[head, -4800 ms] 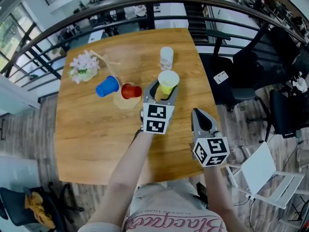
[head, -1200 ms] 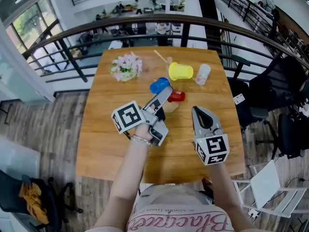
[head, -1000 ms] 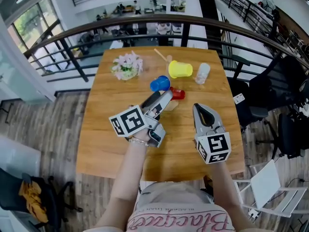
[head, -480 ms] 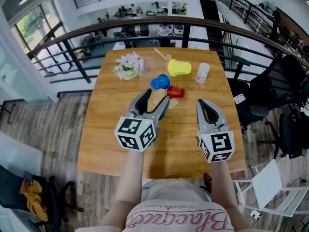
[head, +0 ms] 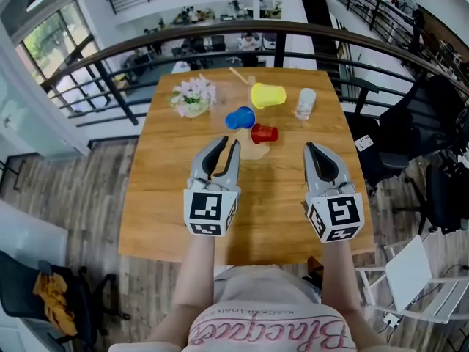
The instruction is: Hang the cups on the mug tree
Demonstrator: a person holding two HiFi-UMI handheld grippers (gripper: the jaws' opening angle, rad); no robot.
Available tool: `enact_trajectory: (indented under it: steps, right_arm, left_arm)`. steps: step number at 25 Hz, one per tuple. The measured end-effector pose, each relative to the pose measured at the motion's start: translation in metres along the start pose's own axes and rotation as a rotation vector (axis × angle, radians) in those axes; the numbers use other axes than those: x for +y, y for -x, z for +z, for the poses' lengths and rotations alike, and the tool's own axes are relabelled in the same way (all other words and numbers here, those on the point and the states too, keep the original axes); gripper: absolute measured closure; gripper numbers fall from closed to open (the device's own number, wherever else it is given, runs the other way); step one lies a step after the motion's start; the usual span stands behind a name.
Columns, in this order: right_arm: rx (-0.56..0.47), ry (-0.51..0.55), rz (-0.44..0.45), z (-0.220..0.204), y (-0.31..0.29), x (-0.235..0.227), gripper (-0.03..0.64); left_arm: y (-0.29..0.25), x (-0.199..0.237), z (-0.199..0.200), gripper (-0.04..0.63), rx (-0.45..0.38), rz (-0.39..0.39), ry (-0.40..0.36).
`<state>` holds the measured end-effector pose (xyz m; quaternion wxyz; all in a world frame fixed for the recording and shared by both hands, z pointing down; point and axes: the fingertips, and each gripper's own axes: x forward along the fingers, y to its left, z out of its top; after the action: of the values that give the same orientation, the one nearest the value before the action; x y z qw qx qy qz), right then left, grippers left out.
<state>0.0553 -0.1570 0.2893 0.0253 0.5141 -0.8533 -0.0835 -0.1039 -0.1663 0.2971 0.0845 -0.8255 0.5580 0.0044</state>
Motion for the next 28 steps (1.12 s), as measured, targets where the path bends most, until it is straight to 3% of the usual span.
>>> enact_trajectory:
  steps: [3,28]
  right_arm:
    - [0.003,0.000,-0.004,0.001,0.003,-0.004,0.615]
    - [-0.053,0.043,-0.029,0.038,0.005,-0.019,0.617]
  left_arm:
    - [0.003,0.004,0.003,0.578,-0.010,0.036,-0.035]
    - [0.014,0.044,0.048,0.578,-0.089,0.104,-0.093]
